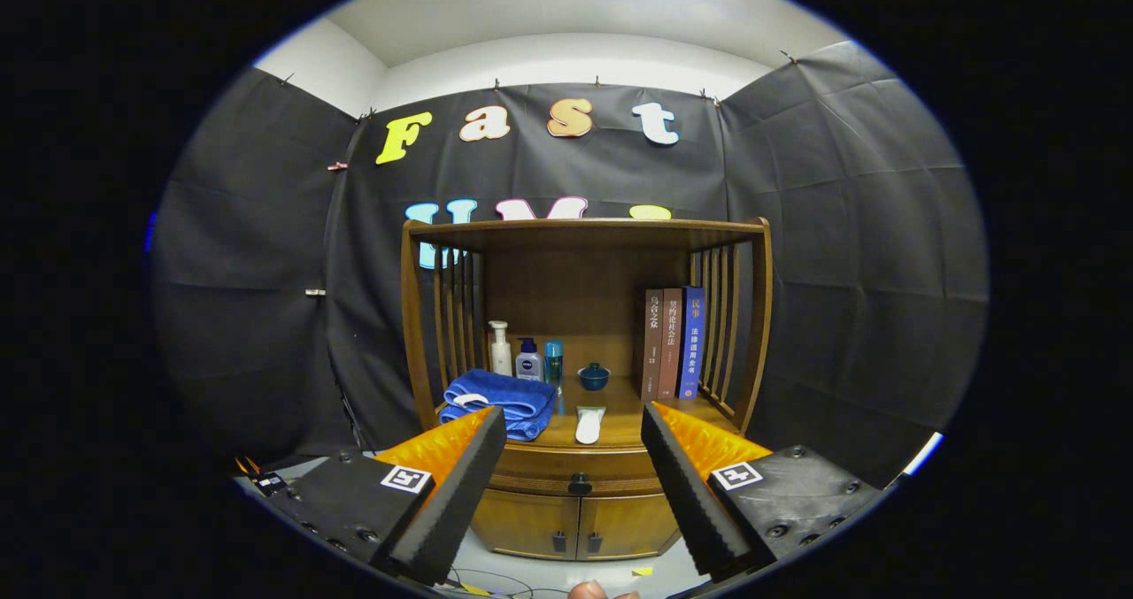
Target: Pull open the drawer, take out the items inside it, and place them on the countertop above the cabinet.
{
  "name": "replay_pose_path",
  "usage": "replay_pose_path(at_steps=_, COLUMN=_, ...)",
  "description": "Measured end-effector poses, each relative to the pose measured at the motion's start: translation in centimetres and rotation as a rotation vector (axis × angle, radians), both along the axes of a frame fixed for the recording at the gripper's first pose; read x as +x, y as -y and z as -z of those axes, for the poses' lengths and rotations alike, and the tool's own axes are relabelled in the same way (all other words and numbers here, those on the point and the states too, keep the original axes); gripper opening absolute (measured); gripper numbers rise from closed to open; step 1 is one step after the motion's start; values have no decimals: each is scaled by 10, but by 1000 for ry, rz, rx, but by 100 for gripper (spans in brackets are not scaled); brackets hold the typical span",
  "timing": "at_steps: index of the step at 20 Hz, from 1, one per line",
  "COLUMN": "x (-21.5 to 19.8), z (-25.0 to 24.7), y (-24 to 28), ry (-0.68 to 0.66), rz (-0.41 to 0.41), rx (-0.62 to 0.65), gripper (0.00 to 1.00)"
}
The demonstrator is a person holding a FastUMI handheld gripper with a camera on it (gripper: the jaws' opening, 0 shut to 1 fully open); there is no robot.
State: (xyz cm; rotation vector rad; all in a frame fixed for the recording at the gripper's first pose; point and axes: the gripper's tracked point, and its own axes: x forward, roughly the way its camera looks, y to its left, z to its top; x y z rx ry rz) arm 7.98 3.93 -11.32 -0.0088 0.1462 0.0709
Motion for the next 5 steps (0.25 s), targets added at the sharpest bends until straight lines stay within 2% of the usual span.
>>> replay_pose_path(at_steps=5, x=-2, z=-4, y=0, ry=4, rz=-1, rx=22, gripper=99)
